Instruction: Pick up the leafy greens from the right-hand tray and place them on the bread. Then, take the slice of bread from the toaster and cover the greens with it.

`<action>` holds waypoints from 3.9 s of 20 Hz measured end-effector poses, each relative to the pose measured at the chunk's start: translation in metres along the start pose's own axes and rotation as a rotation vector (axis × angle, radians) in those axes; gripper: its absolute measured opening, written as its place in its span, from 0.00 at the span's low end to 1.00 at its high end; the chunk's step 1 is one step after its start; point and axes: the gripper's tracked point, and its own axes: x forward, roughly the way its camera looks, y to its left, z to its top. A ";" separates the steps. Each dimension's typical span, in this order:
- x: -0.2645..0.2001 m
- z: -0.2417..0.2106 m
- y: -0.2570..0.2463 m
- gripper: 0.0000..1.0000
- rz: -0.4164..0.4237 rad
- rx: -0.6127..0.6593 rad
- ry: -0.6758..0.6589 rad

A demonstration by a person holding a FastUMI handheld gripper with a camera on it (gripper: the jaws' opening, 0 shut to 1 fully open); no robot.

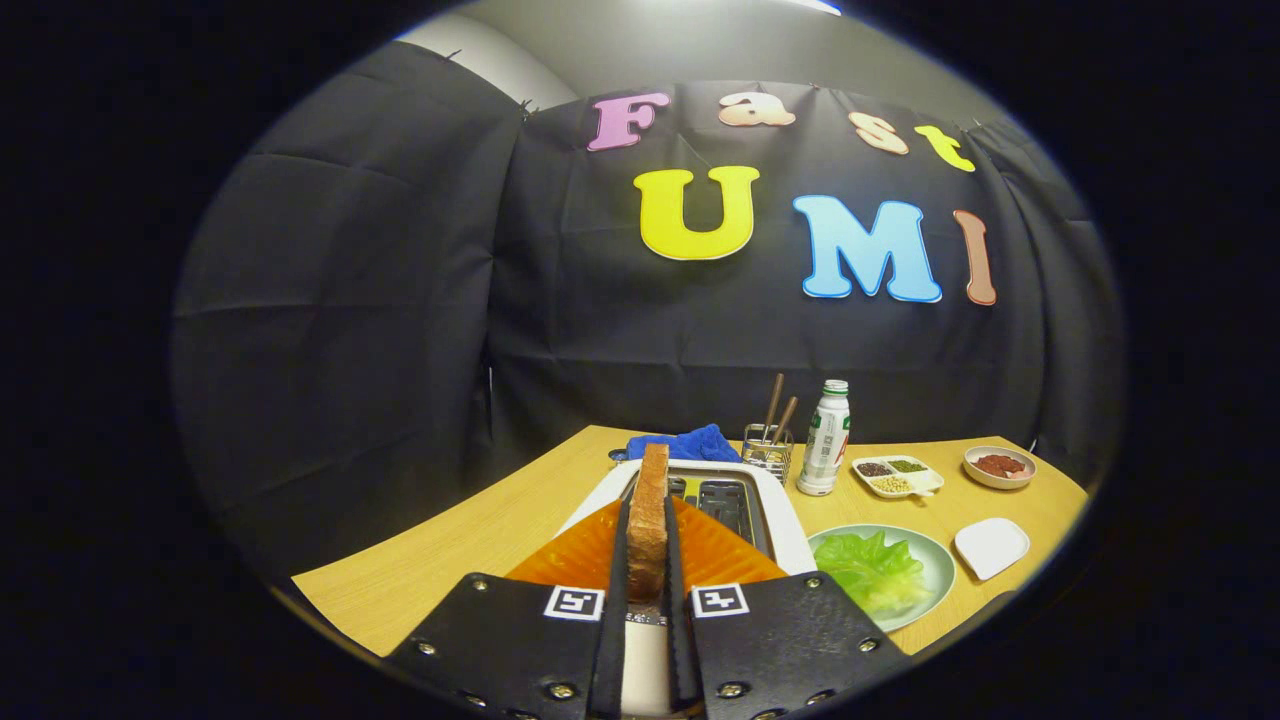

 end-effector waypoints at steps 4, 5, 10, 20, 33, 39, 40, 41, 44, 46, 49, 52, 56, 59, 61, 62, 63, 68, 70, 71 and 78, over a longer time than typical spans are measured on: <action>-0.005 0.003 0.001 0.06 0.000 -0.012 -0.021; -0.003 0.002 0.000 0.06 0.000 -0.013 -0.022; -0.009 0.032 -0.002 0.06 0.020 -0.029 -0.108; -0.037 0.088 -0.018 0.06 0.051 -0.004 -0.205; -0.045 0.082 -0.091 0.06 -0.022 -0.076 -0.213; -0.044 0.065 -0.146 0.06 -0.073 -0.042 -0.173; -0.043 0.060 -0.155 0.06 -0.078 -0.041 -0.165; -0.042 0.055 -0.164 0.06 -0.084 -0.043 -0.157; -0.035 0.034 -0.191 0.06 -0.093 -0.028 -0.115; -0.031 0.023 -0.207 0.06 -0.105 -0.013 -0.084; -0.030 0.016 -0.221 0.06 -0.117 -0.022 -0.077; -0.025 0.001 -0.225 0.06 -0.091 -0.021 -0.052; -0.024 -0.011 -0.227 0.06 -0.049 0.009 -0.042; -0.022 -0.016 -0.231 0.06 -0.041 0.036 -0.042; -0.021 -0.020 -0.232 0.06 -0.041 0.043 -0.032; -0.020 -0.022 -0.231 0.06 -0.039 0.050 -0.029; -0.020 -0.023 -0.228 0.06 -0.027 0.058 -0.024; -0.011 -0.035 -0.207 0.06 -0.002 0.085 -0.022; -0.007 -0.042 -0.195 0.06 0.019 0.104 -0.014; -0.005 -0.042 -0.190 0.06 0.034 0.112 -0.012; 0.005 -0.038 -0.175 0.06 0.050 0.148 -0.045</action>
